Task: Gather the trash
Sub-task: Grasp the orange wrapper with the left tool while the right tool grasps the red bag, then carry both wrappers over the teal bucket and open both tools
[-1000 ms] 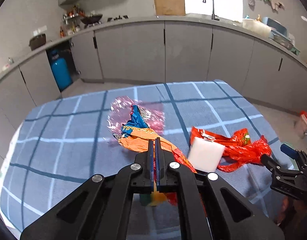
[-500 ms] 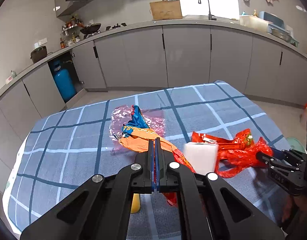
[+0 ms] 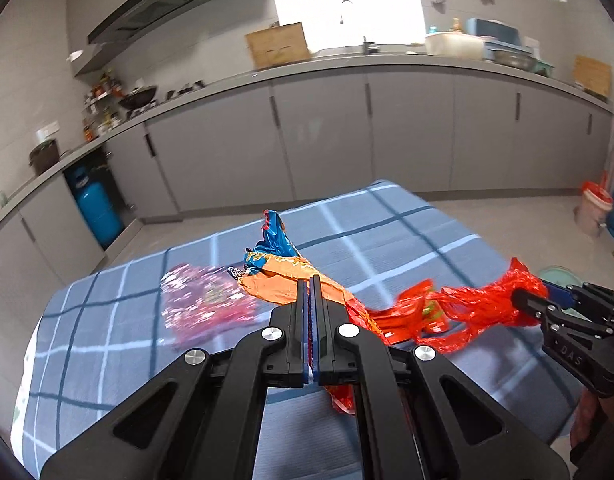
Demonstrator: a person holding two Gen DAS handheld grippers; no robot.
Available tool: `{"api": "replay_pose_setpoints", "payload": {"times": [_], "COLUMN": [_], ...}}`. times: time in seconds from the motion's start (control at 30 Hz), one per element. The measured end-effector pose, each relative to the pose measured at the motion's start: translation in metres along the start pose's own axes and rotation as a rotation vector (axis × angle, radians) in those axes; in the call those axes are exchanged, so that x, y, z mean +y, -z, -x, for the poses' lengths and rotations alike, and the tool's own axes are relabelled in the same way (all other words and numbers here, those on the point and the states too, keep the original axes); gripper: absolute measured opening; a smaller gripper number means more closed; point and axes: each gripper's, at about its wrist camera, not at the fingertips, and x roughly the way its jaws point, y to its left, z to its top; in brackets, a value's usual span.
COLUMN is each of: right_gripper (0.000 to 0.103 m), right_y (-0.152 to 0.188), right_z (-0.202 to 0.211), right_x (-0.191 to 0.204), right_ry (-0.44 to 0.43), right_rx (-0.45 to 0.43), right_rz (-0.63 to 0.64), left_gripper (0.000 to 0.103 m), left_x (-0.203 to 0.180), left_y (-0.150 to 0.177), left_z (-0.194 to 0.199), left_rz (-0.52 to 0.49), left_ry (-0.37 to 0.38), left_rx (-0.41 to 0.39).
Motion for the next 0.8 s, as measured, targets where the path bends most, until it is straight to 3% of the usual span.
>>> {"api": "replay_pose_setpoints", "payload": {"times": [0.43,0.8], "right_gripper": [0.029,0.03], "right_y": [0.011,0.035], "right_z": [0.033,0.045], "right_x": [-0.11,-0.188], "right_ry": [0.195,0.33], "right_rx": [-0.031,-0.03], "right_rz": [-0.146,-0.25], "left_gripper": [0.002,0.002], "left_x": [-0.121,-0.22], "left_y": [-0.03,-0.035], "left_z": [-0.004,-0.006], "left_rz": [-0.145,-0.247], "left_ry": [0.199,0.347], "left_rx": [-0.055,-0.086]}}
